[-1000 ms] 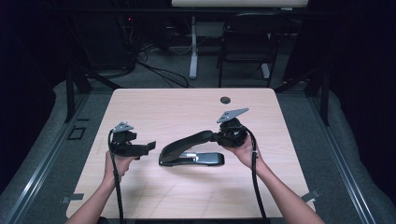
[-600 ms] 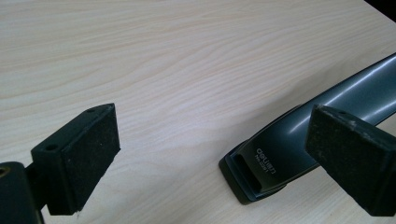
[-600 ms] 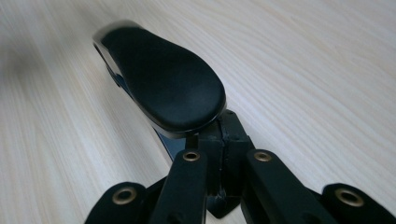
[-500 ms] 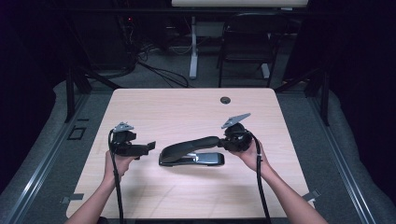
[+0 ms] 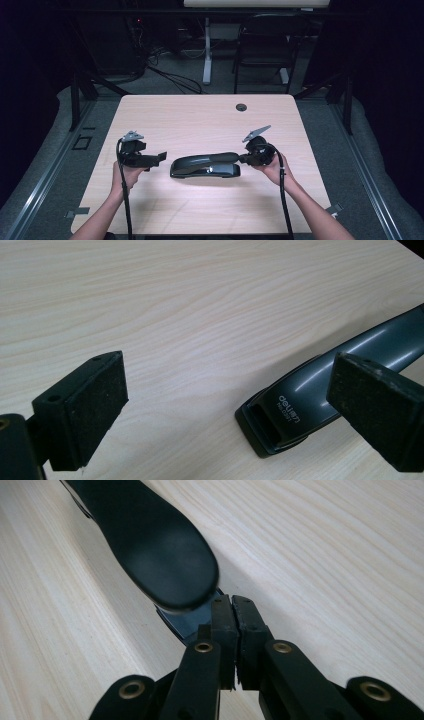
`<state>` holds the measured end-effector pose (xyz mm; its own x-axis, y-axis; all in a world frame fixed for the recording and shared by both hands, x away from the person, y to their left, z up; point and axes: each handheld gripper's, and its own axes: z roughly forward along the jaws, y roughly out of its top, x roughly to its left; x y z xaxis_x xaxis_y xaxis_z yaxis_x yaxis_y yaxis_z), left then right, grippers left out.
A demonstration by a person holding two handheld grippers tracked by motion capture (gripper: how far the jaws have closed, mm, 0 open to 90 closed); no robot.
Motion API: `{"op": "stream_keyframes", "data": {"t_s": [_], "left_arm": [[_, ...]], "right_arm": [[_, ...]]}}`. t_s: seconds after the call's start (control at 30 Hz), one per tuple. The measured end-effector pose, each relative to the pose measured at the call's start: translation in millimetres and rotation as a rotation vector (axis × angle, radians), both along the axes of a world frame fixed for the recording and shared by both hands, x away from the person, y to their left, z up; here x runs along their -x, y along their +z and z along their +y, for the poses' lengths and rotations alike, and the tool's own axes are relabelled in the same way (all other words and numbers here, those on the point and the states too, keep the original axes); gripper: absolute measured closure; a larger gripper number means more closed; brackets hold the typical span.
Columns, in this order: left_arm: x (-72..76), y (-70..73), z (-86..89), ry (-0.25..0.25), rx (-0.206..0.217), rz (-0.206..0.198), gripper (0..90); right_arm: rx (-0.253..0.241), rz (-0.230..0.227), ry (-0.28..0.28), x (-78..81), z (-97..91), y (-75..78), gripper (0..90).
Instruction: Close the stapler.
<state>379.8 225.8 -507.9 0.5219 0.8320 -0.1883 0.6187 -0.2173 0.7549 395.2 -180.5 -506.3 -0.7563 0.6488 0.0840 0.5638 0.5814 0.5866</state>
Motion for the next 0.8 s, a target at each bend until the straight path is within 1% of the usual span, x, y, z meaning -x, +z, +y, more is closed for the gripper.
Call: {"op": "stream_keyframes", "data": {"t_s": [0.03,0.07,0.13,0.2,0.3,0.33,0.4,0.43,0.5,0.53,0.57,0.63,0.73,0.77,0.8], "left_arm": [[-0.1,0.1,0.2,0.0,0.0,0.001,3.2],[-0.2,0.1,0.1,0.0,0.0,0.001,3.2],[-0.1,0.1,-0.5,0.004,-0.002,0.0,3.1],[-0.5,0.0,-0.7,0.001,-0.001,-0.002,3.1],[-1.0,-0.2,-1.3,0.001,-0.001,0.002,3.1],[-1.2,-0.4,-1.3,-0.001,-0.002,0.002,3.1],[-1.5,-0.9,-1.7,0.0,-0.003,0.002,3.1],[-1.5,-0.9,-1.7,-0.001,-0.003,0.002,3.1],[-1.3,-0.5,-1.1,-0.003,-0.003,0.005,3.1],[-1.0,-0.3,-1.1,0.0,-0.003,0.006,3.1],[-1.1,-0.2,-0.8,0.001,-0.001,0.005,3.1],[-1.4,-0.4,-0.2,-0.002,0.002,0.005,3.1],[-2.0,-1.0,-0.7,-0.005,0.003,0.01,3.0],[-2.1,-0.8,-0.9,-0.007,-0.004,0.009,3.0],[-2.0,-1.1,-1.6,-0.006,0.0,0.005,3.0]], "right_arm": [[-0.002,0.002,-0.003,-0.3,-1.9,0.7,89.2],[-0.003,-0.006,-0.013,-0.1,-3.4,2.1,89.2],[-0.008,-0.033,-0.028,0.4,-5.8,8.4,89.3],[-0.01,-0.084,-0.046,2.7,-6.1,19.0,89.4],[-0.03,-0.155,-0.035,10.1,-0.8,37.0,89.4],[-0.034,-0.172,-0.023,13.0,2.6,41.9,89.4],[-0.042,-0.181,0.007,17.5,10.9,47.1,89.4],[-0.035,-0.18,0.016,19.1,15.4,47.2,89.4],[-0.002,-0.162,0.036,19.0,22.9,42.9,89.5],[0.007,-0.159,0.041,18.3,24.4,40.6,89.6],[0.028,-0.147,0.046,17.4,25.7,37.9,90.0],[0.008,-0.141,0.042,16.1,24.9,35.0,90.0],[0.013,-0.132,0.034,16.3,24.2,35.4,90.0],[0.014,-0.129,0.036,15.8,24.4,34.4,90.0],[0.024,-0.124,0.035,15.5,24.4,33.4,90.0]]}}
